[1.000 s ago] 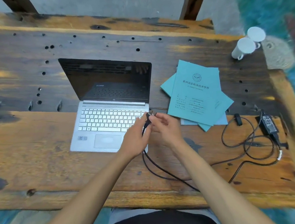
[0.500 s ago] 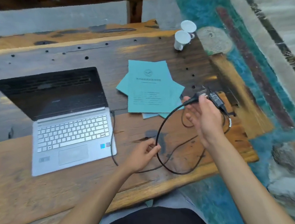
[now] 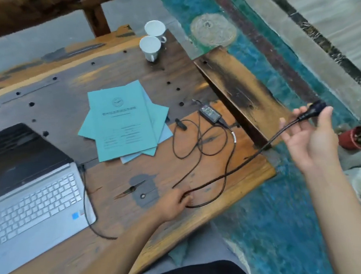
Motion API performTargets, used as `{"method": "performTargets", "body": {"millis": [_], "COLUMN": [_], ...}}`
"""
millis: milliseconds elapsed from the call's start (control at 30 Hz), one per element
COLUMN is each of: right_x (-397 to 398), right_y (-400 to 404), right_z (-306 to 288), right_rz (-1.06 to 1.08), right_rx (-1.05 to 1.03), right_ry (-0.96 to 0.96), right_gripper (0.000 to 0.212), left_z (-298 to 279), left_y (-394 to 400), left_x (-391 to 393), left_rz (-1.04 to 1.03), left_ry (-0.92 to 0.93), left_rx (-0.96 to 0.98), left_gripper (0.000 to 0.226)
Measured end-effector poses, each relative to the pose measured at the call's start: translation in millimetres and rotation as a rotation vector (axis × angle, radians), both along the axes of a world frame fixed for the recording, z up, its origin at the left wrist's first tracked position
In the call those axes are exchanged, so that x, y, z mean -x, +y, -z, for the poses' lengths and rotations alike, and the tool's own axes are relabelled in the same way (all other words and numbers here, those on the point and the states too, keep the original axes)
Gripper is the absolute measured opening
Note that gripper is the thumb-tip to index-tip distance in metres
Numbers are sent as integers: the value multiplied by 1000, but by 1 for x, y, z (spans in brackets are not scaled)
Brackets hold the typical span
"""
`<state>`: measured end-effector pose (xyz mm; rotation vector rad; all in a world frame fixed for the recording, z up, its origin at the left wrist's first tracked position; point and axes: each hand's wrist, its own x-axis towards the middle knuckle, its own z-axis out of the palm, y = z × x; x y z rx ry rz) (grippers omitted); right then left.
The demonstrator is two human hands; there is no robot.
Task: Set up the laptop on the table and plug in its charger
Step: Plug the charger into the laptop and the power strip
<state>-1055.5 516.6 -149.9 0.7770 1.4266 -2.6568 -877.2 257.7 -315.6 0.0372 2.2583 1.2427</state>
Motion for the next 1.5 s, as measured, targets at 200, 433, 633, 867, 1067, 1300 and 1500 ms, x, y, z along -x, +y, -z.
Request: {"method": "performTargets", "body": {"millis": [200, 433, 633, 867, 1067, 1300, 1500], "right_x": [63, 125, 164, 197, 224, 244, 245], "right_y": [96, 161, 160, 147, 131, 101, 78], "right_z": [29, 63, 102, 156, 196, 213, 206], "right_rz": [121, 151, 73, 108, 131, 27, -140], "right_rx": [135, -153, -345, -259, -201, -189, -267], "right_ry": [-82, -200, -278, -396, -525, -571, -610], "right_gripper": [38, 11, 16, 18, 20, 10, 6], "left_z": [-14, -19, -12, 7, 37, 56, 52], "left_y": [46, 88, 101, 82, 58, 43, 47], "left_x": [83, 183, 259, 324, 351, 346, 346], "left_rz": [-43, -136, -73, 97, 306, 443, 410], "left_ry": [-42, -171, -157, 188, 118, 135, 163], "left_rx": [-28, -115, 126, 470, 573, 528, 610], "left_gripper": [19, 15, 18, 41, 76, 75, 68]}}
